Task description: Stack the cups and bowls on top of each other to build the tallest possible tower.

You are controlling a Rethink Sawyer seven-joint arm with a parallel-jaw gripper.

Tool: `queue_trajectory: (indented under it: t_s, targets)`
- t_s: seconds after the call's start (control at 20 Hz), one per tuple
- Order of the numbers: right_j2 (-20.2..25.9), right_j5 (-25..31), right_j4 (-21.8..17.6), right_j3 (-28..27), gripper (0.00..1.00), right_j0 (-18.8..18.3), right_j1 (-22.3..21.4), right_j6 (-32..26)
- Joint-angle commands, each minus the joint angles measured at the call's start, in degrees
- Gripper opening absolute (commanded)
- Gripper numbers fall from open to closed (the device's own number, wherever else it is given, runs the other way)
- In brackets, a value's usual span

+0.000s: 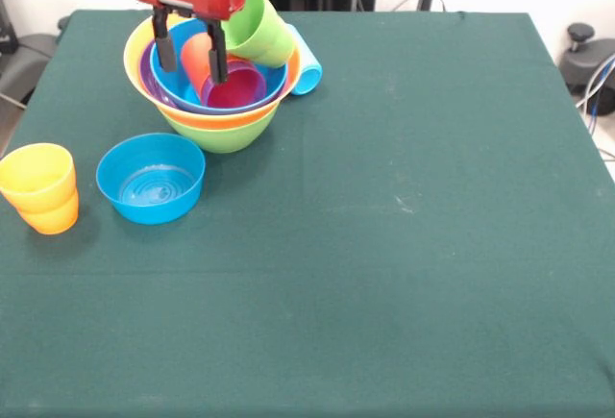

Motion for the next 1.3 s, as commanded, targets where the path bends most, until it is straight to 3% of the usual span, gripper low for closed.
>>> queue_trajectory:
  t_s: [0.05, 0.35, 1.3]
  targets:
    - [4.7, 2.6, -2.9, -2.5, 1.0, 0.6, 3.8, 0.5]
    - [4.8, -0.3, -2.1, -3.7, 1.0, -0.1, 8.9, 2.3]
    - [2.7, 2.3, 0.0, -4.1, 1.0, 0.8, 8.9, 5.9]
